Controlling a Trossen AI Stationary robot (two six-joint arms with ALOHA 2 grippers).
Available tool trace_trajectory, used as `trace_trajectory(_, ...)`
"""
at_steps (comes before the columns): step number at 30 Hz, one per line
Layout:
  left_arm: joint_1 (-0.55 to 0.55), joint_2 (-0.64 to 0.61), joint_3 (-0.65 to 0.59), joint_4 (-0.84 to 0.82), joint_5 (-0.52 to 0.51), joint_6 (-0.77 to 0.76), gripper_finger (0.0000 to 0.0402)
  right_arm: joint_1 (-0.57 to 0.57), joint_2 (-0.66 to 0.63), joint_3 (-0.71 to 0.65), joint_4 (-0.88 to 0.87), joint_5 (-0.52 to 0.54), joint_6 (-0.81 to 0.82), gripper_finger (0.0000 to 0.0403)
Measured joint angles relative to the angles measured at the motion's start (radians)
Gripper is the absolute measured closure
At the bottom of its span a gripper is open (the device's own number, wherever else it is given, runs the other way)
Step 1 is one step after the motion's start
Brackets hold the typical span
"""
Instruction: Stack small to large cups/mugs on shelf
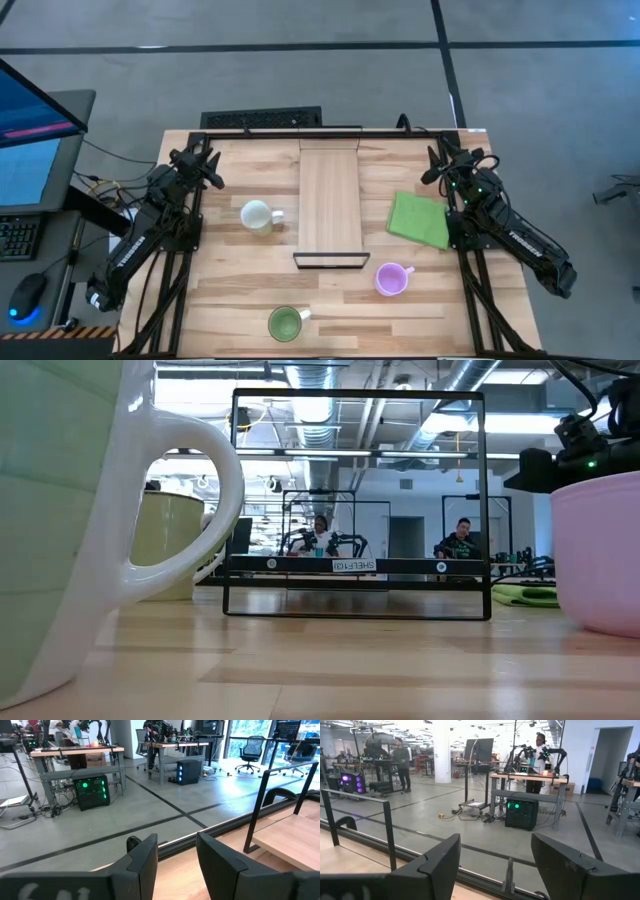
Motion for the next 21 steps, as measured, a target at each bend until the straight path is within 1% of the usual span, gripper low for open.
trace_trajectory(21, 0.0, 0.0, 0.0, 0.0, 0.0, 0.007, 0.0276, 0.0, 0.0, 0.0, 0.0, 0.0, 0.0, 0.0135)
